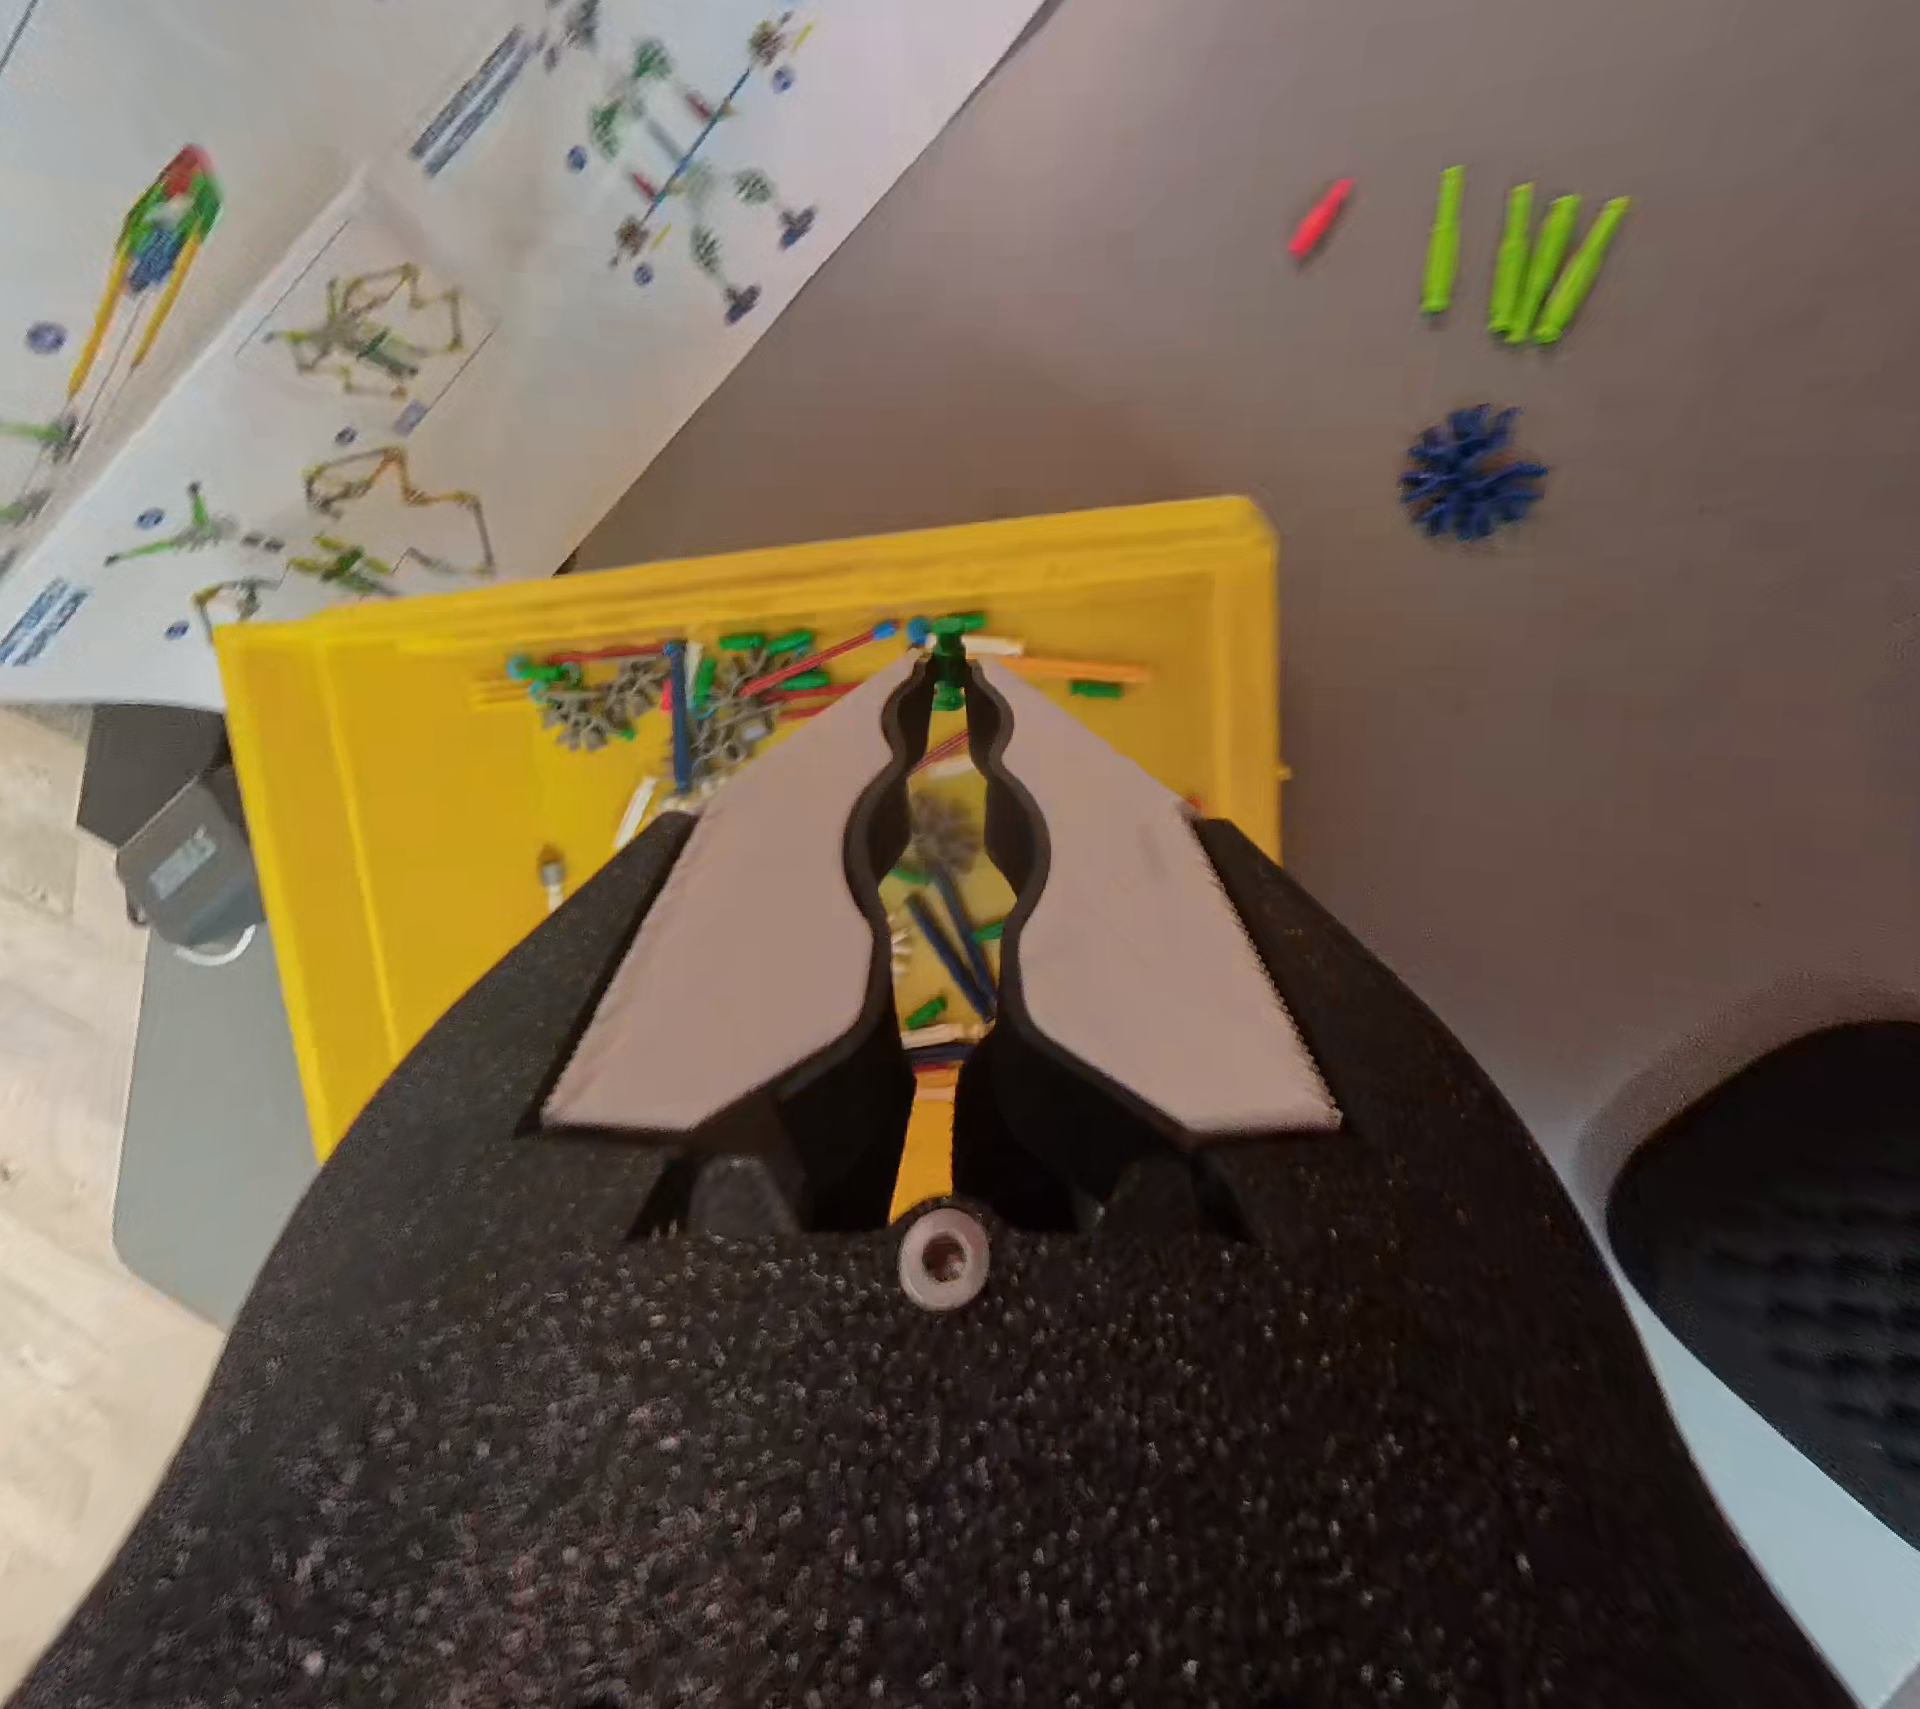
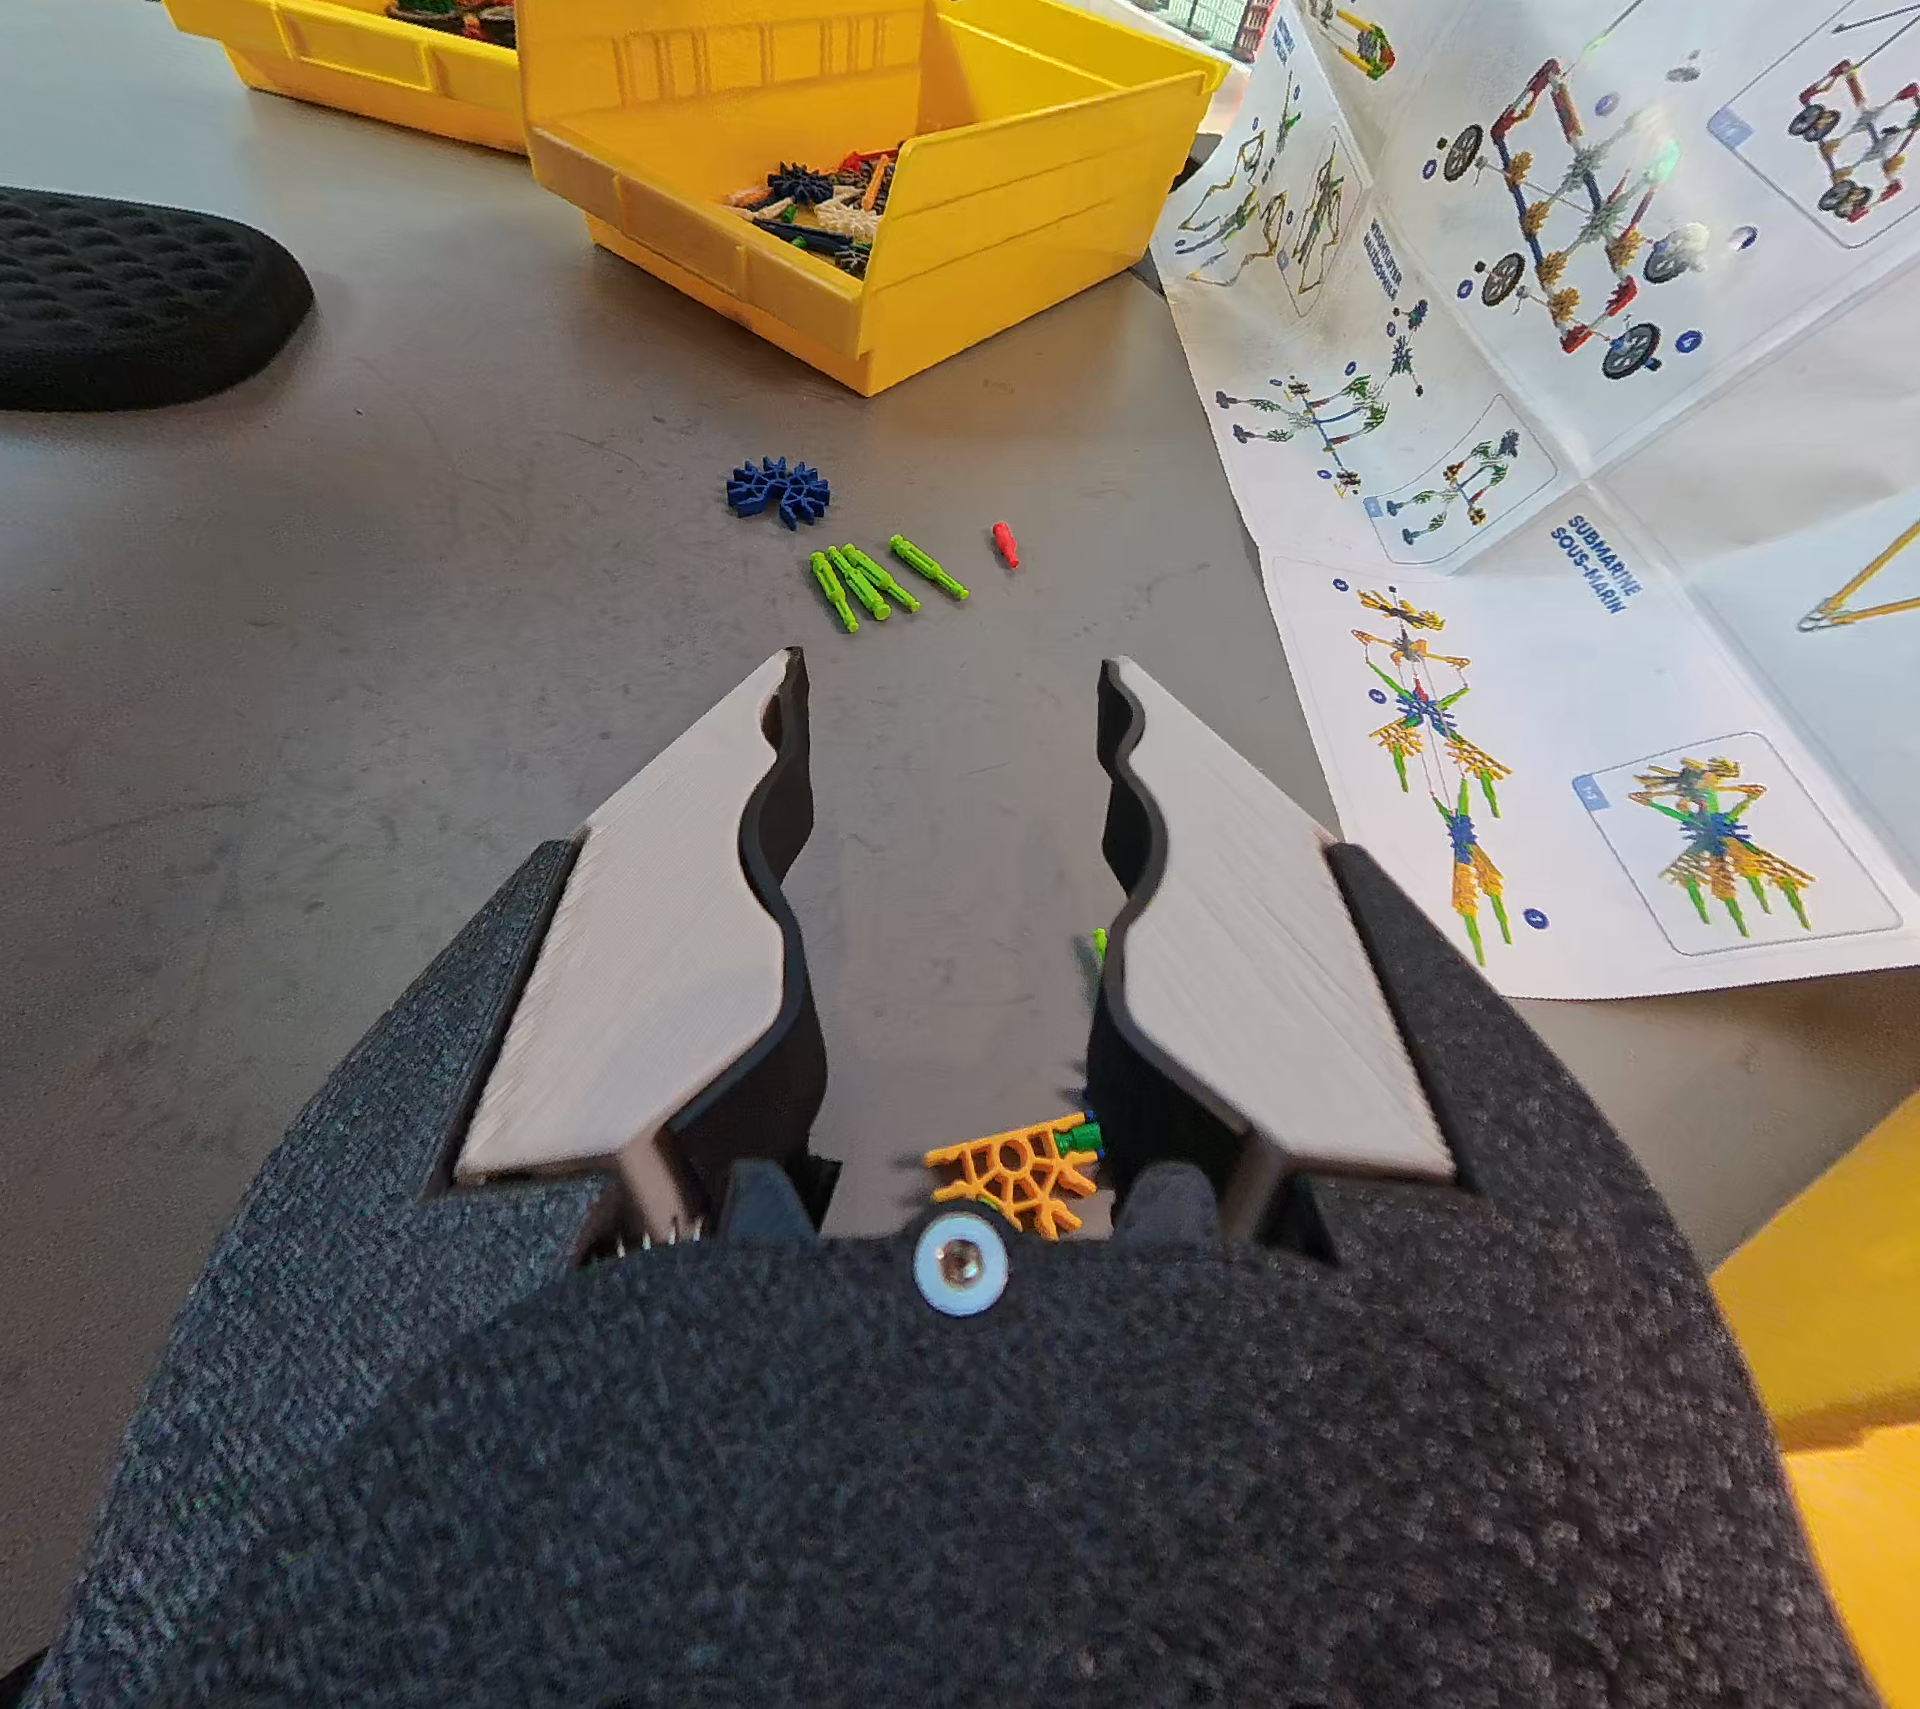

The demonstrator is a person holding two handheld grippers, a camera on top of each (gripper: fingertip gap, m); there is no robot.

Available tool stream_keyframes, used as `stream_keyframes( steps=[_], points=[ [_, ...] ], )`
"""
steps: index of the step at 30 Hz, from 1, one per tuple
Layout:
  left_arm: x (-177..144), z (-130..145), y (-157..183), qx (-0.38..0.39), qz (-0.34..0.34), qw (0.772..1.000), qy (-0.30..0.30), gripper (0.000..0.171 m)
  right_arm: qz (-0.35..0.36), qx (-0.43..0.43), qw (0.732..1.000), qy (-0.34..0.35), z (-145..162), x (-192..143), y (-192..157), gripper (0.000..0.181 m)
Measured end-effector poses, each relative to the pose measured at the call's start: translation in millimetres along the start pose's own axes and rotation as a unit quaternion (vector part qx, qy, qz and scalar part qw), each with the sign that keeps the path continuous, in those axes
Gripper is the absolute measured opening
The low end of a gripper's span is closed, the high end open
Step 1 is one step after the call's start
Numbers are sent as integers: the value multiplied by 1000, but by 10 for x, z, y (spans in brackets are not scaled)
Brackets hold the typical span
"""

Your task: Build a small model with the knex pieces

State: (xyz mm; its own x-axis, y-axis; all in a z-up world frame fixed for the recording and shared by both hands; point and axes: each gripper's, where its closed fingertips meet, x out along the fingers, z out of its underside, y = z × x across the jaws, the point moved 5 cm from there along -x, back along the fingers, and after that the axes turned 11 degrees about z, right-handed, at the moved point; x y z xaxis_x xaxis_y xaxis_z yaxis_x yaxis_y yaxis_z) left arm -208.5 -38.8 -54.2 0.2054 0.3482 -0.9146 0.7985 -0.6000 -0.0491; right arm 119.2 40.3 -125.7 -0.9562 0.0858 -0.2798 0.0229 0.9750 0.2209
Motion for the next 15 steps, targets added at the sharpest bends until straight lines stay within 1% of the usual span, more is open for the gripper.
stream_keyframes(
  steps=[1,3,5,7,10,15],
  points=[
    [43,-134,238,28,22,999,8,5,-3,0,1000,-2,5,4,-8,53],
    [228,-299,673,65,63,996,10,6,-5,-4,1000,-3,3,3,-29,54],
    [513,-362,1026,78,100,992,5,6,-5,-8,1000,-1,-15,-6,-45,54],
    [842,-335,1286,80,125,989,-13,6,-4,-10,1000,3,-34,-16,-49,54],
    [1195,-247,1556,80,157,984,-28,6,-1,-13,1000,6,-51,-31,-46,54],
    [1377,-136,1671,80,155,984,-39,6,2,-17,1000,11,-76,-54,-35,54]
  ],
)
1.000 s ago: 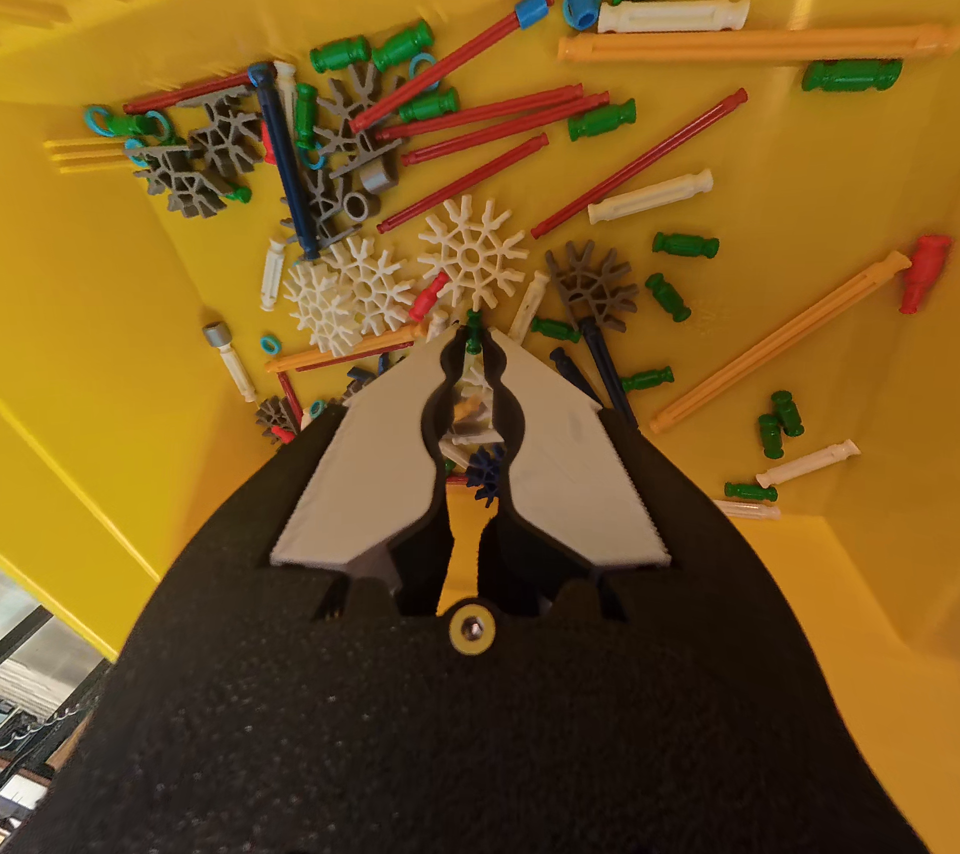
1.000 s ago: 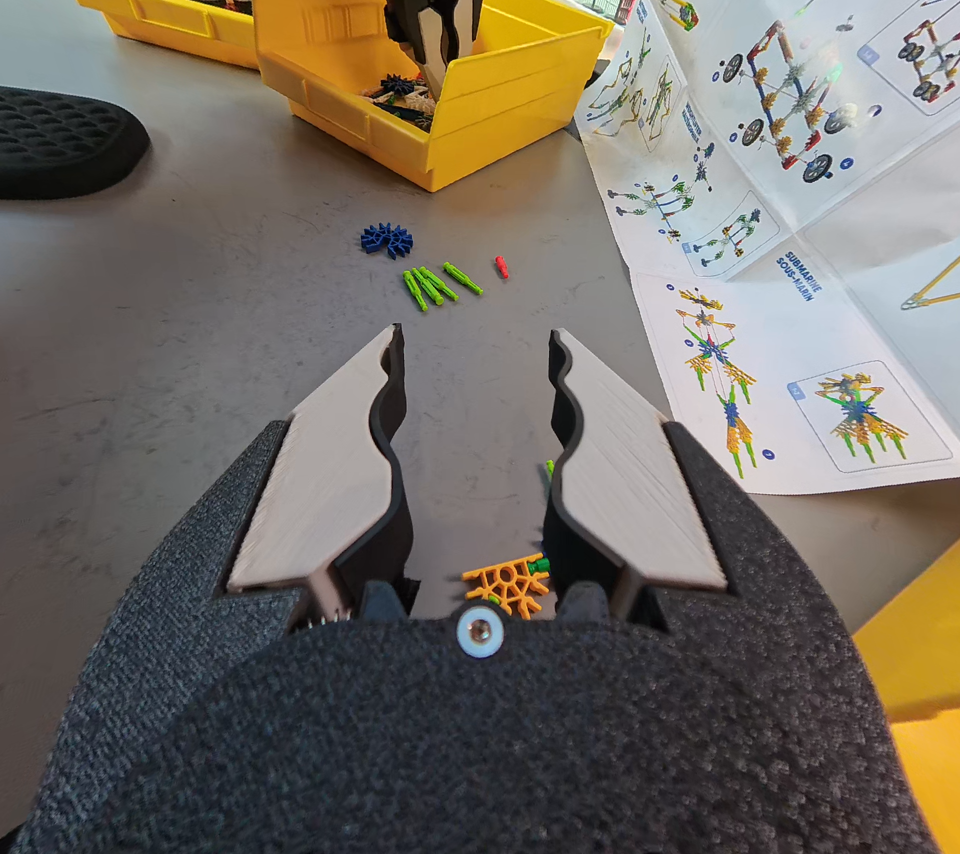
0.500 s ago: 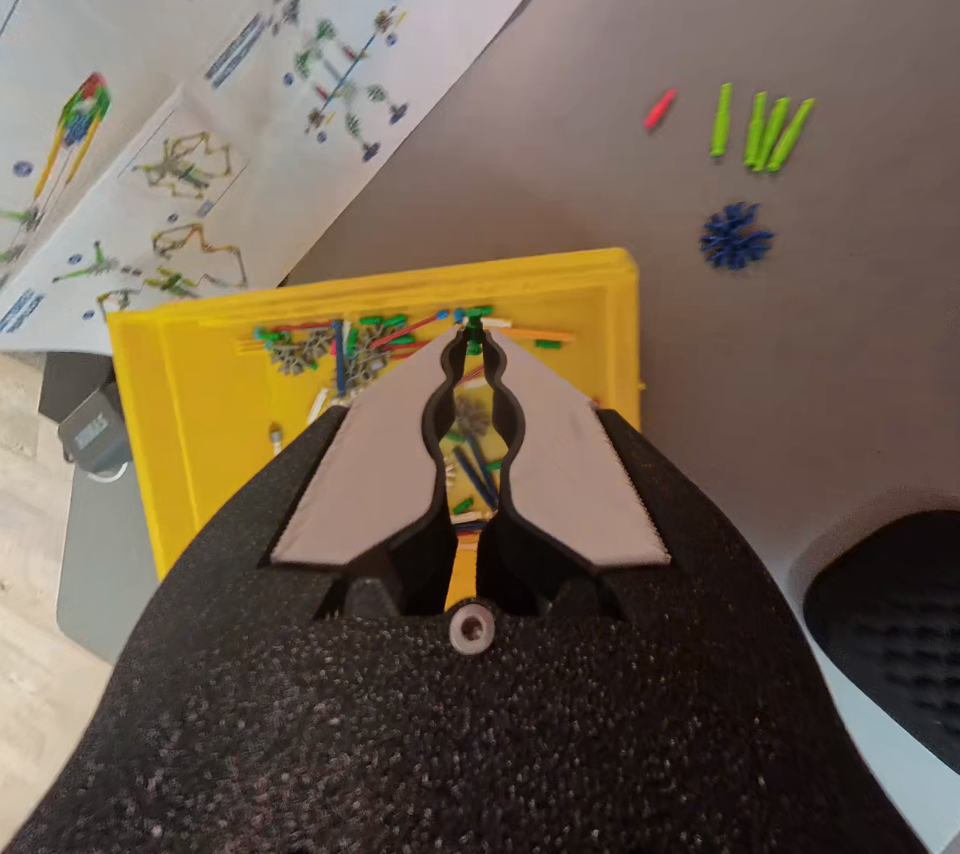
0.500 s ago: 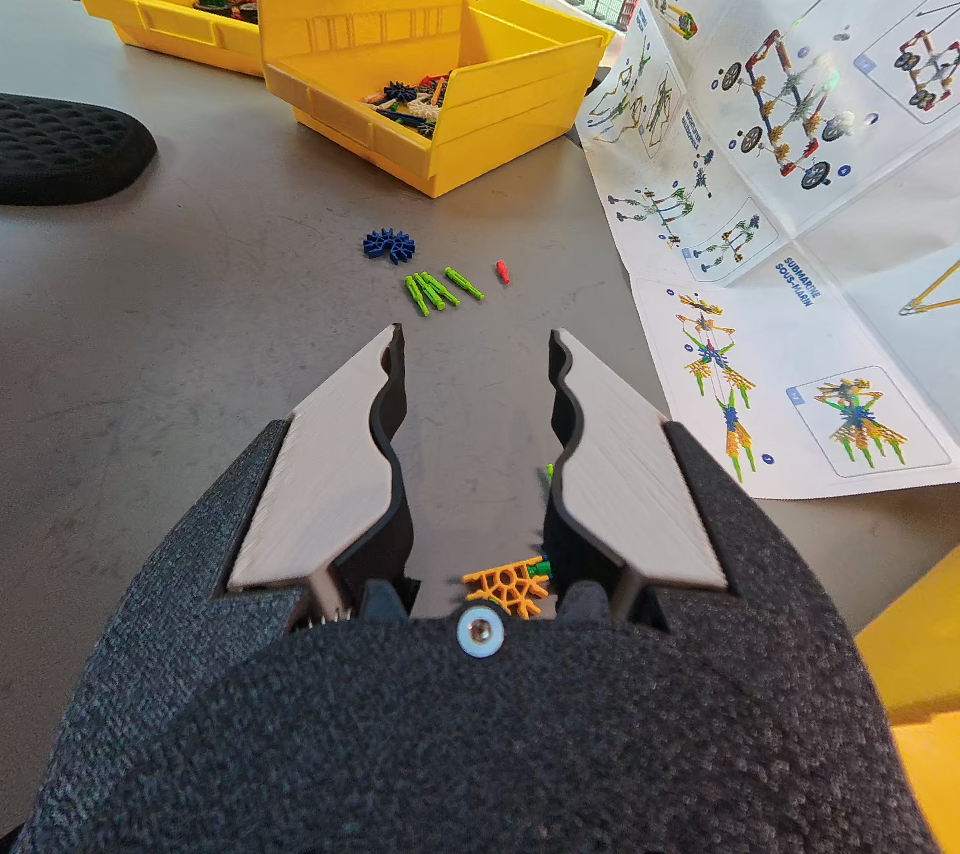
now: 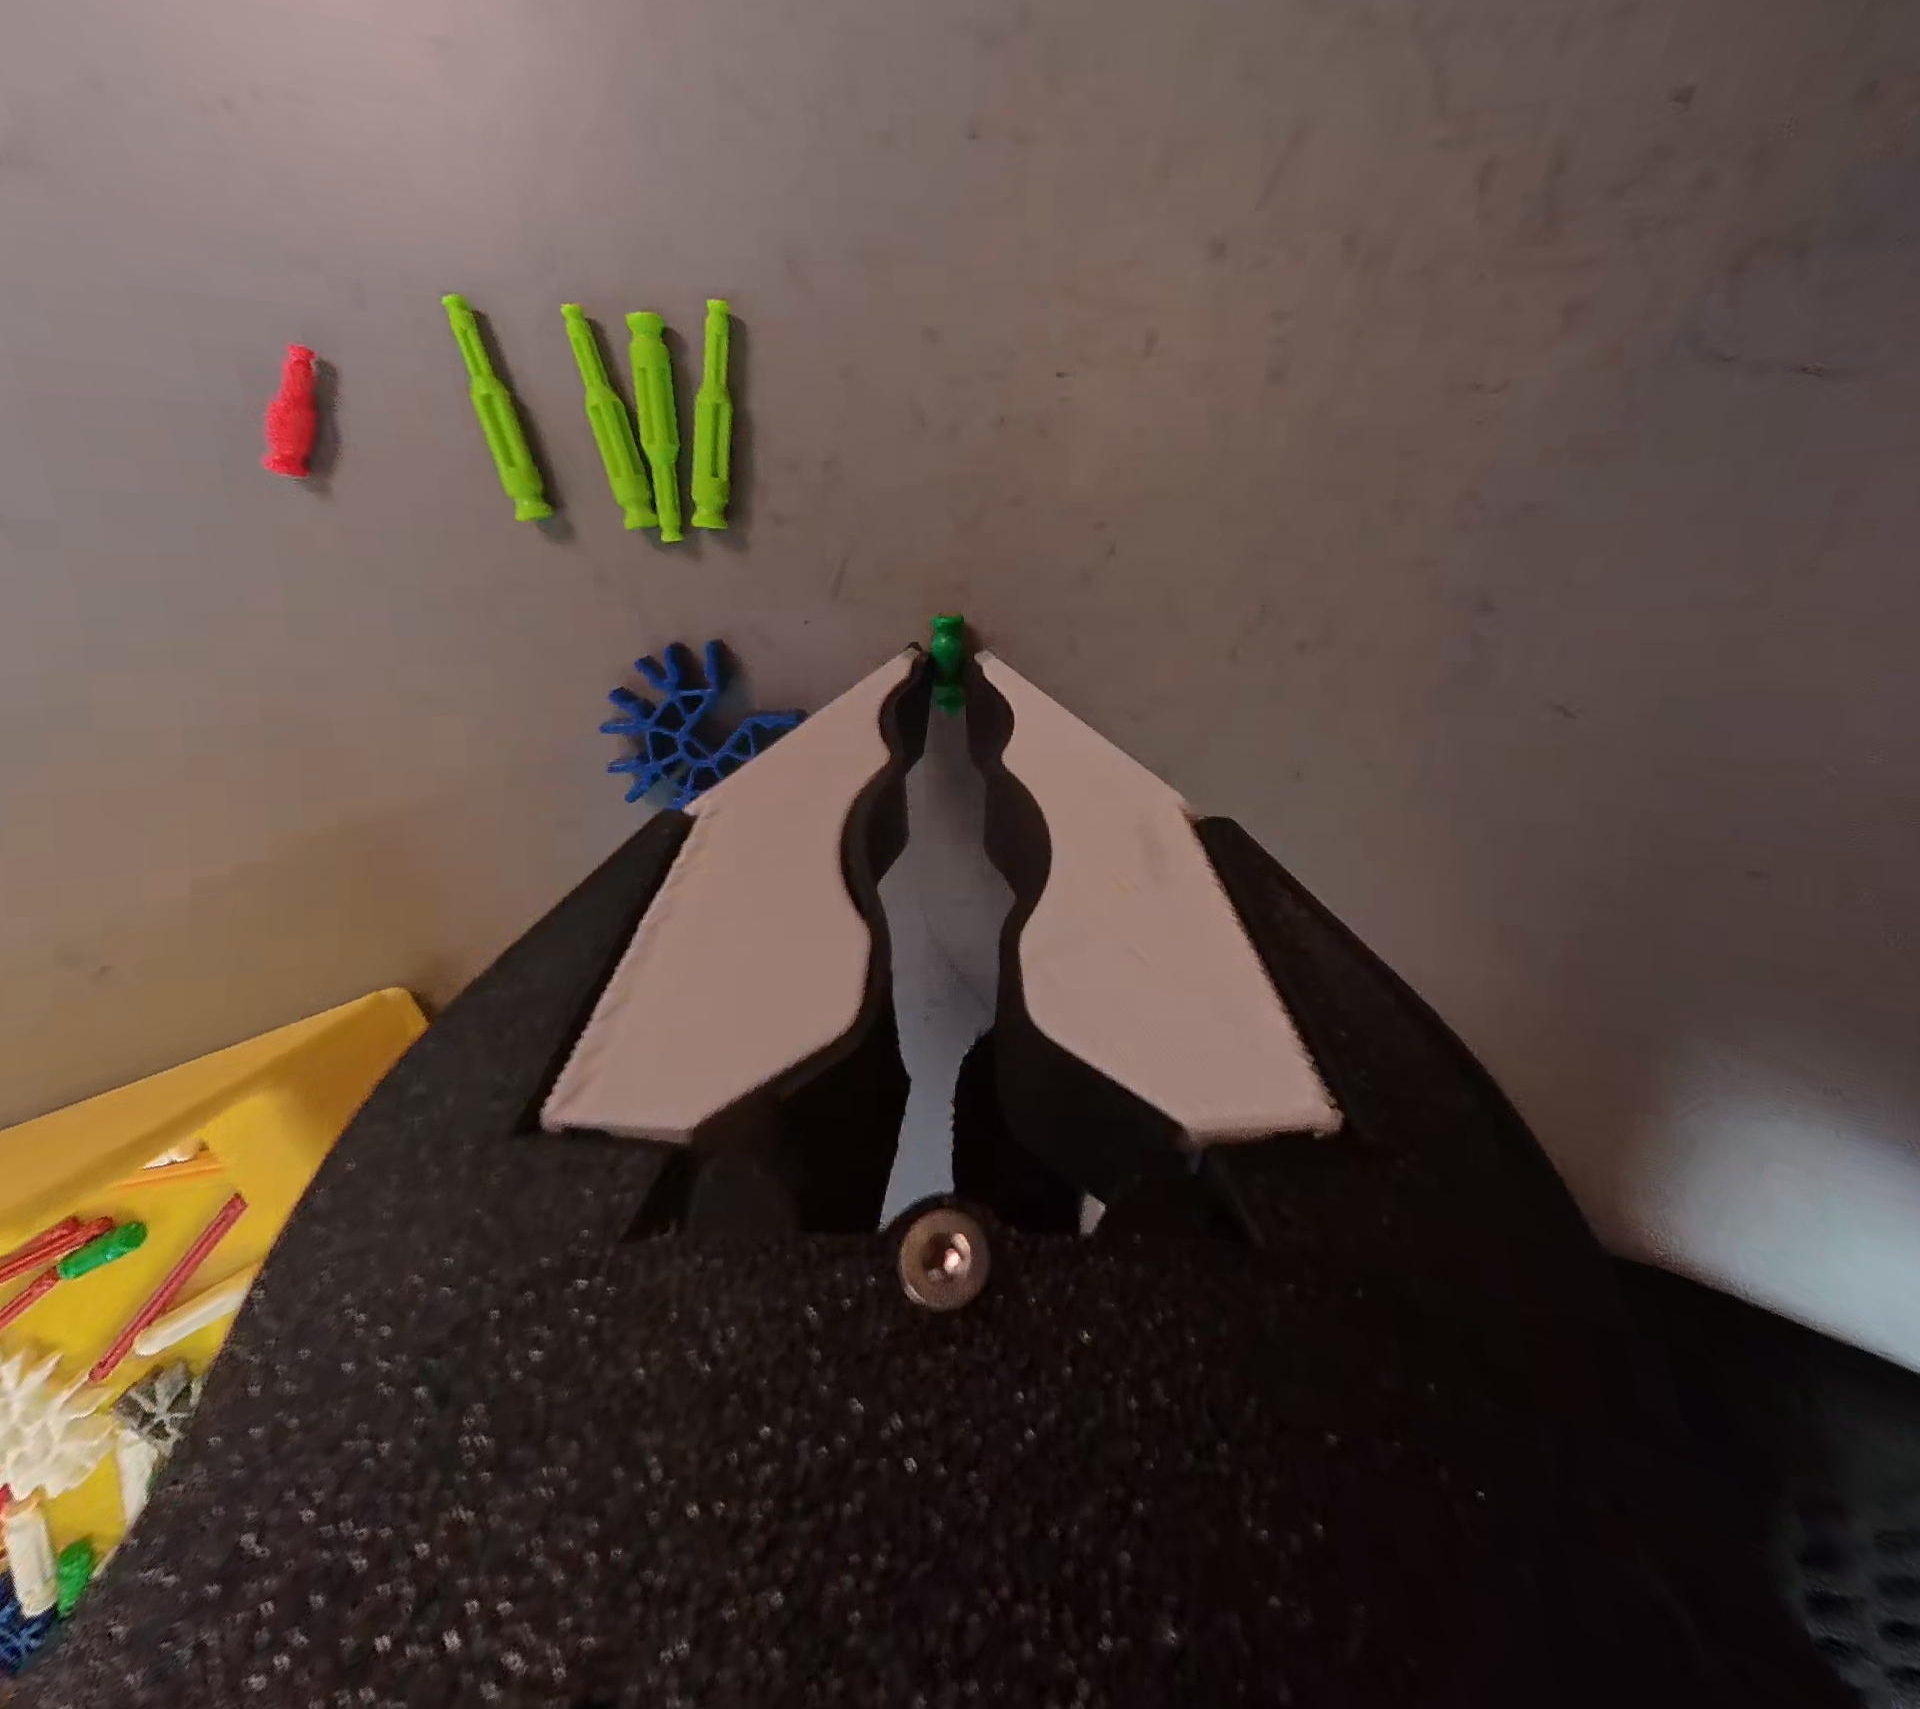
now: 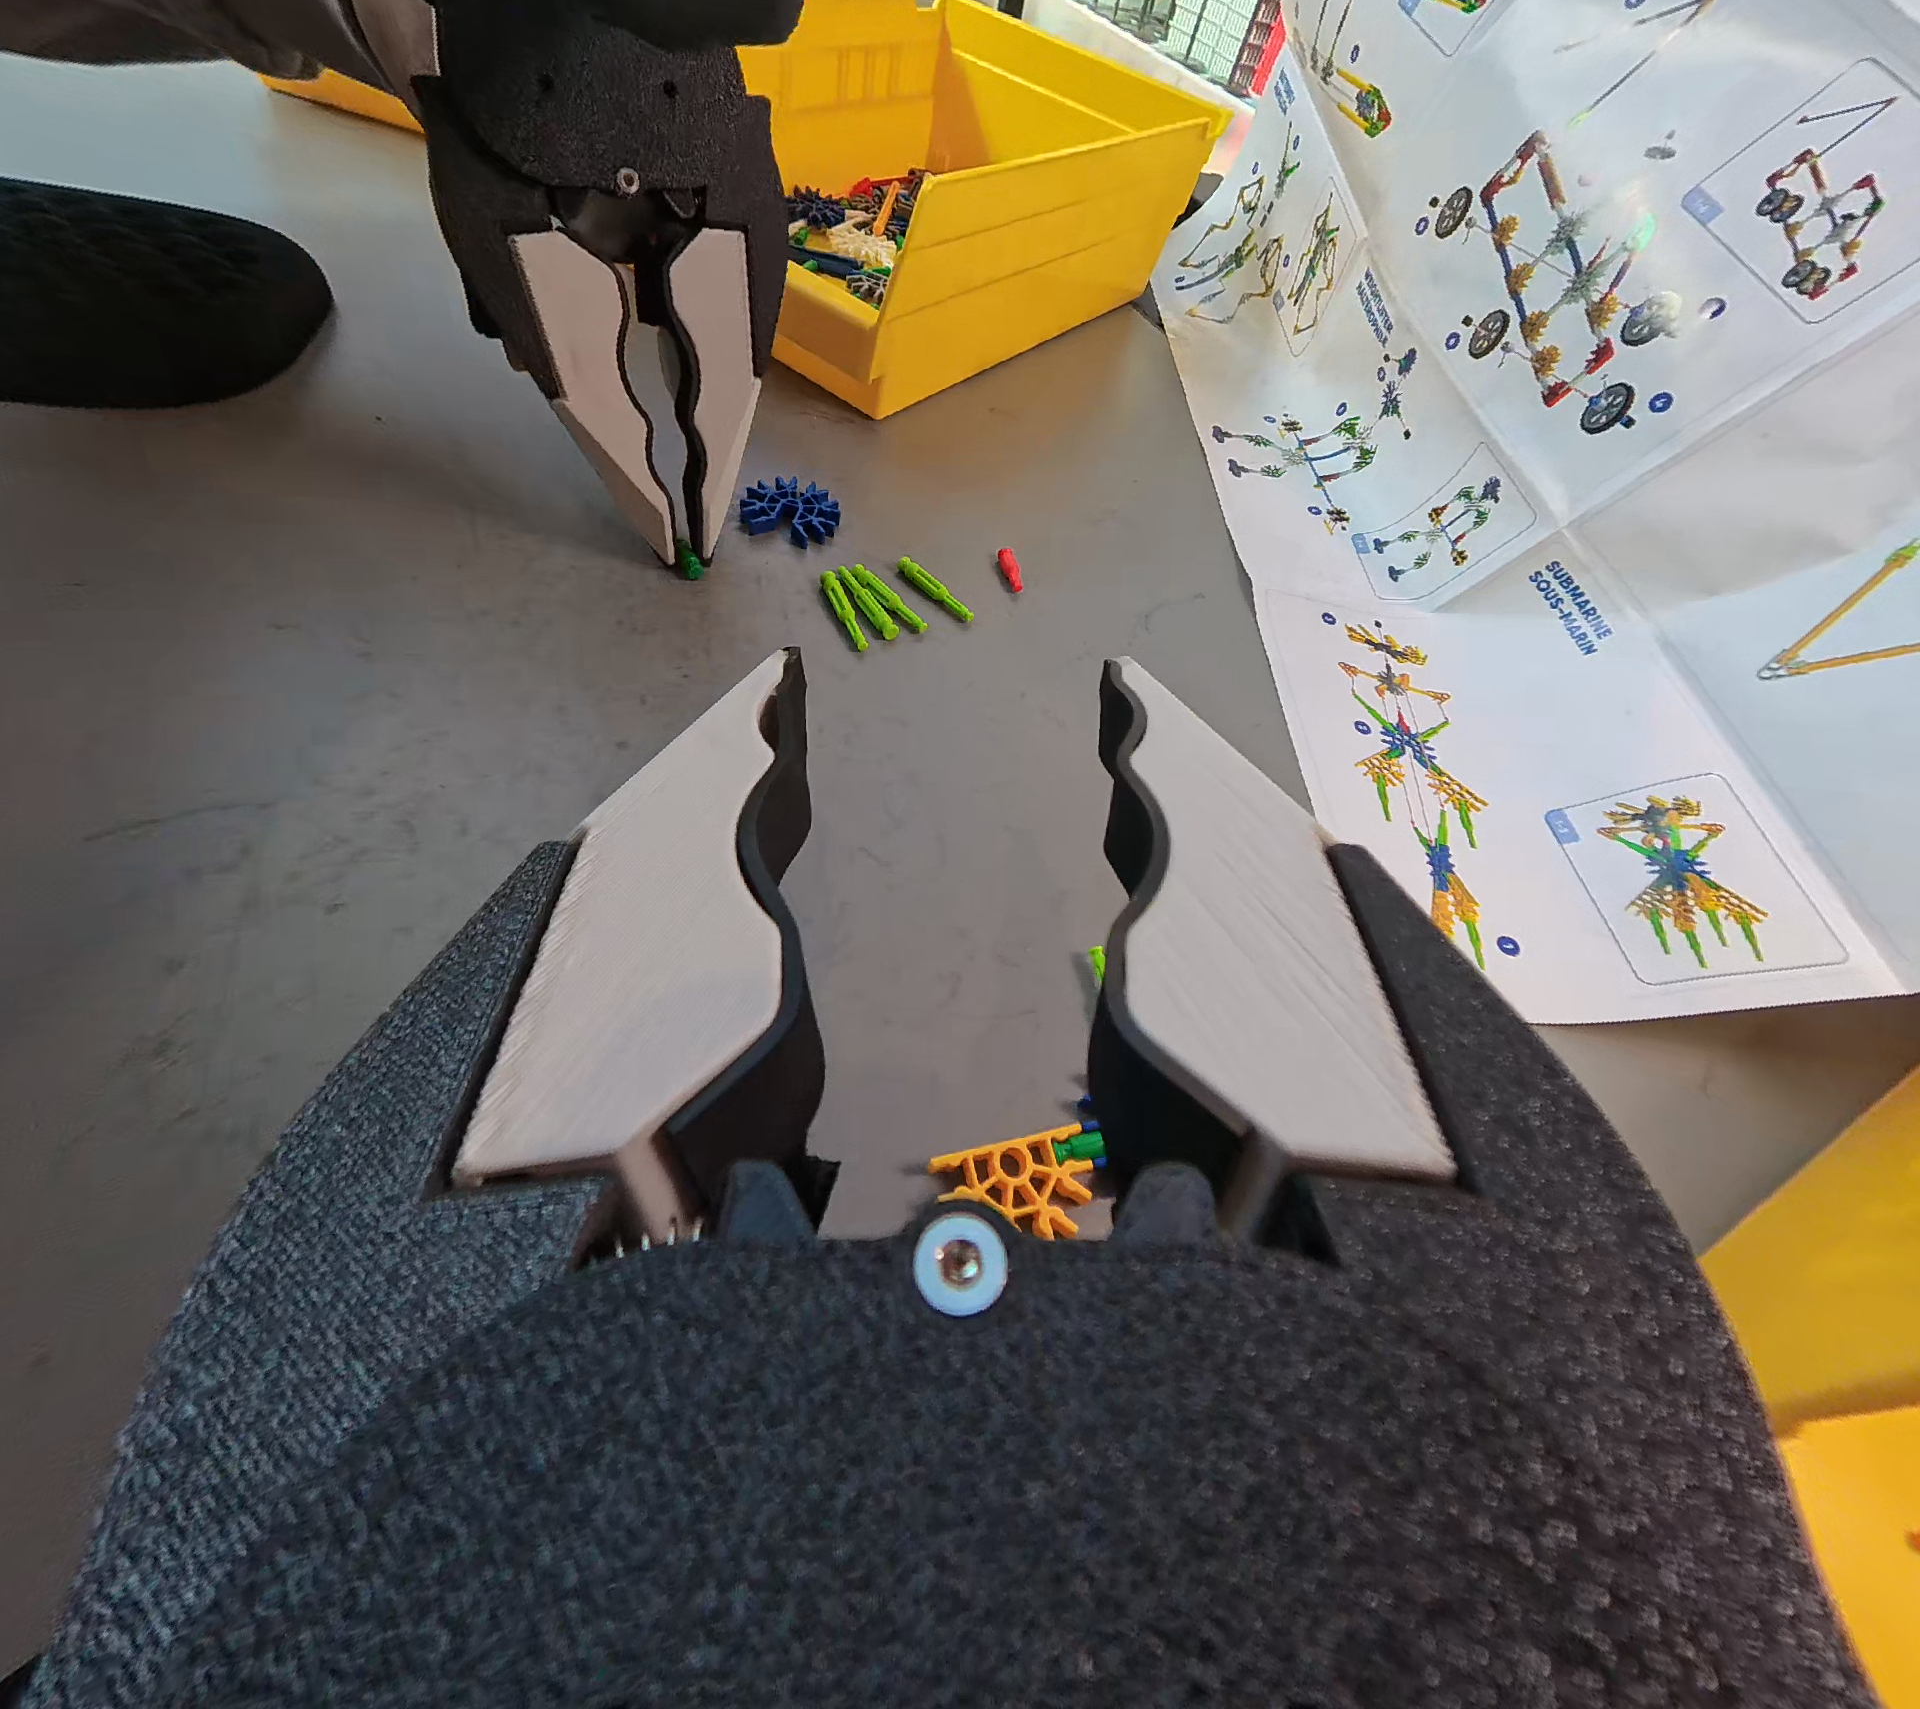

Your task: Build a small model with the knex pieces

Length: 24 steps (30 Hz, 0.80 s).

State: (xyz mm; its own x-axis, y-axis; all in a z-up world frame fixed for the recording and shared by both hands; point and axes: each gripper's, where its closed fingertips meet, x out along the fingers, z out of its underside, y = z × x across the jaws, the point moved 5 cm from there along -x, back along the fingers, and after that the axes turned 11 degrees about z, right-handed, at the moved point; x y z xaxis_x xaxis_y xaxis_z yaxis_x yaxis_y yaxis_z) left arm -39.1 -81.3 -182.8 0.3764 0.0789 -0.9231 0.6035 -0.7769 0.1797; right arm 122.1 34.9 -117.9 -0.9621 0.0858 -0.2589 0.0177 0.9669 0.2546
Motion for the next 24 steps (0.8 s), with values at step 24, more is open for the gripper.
stream_keyframes(
  steps=[24],
  points=[
    [-1748,1227,-1288,-199,-225,954,11,16,-6,-3,1000,-9,35,35,-37,54]
  ],
)
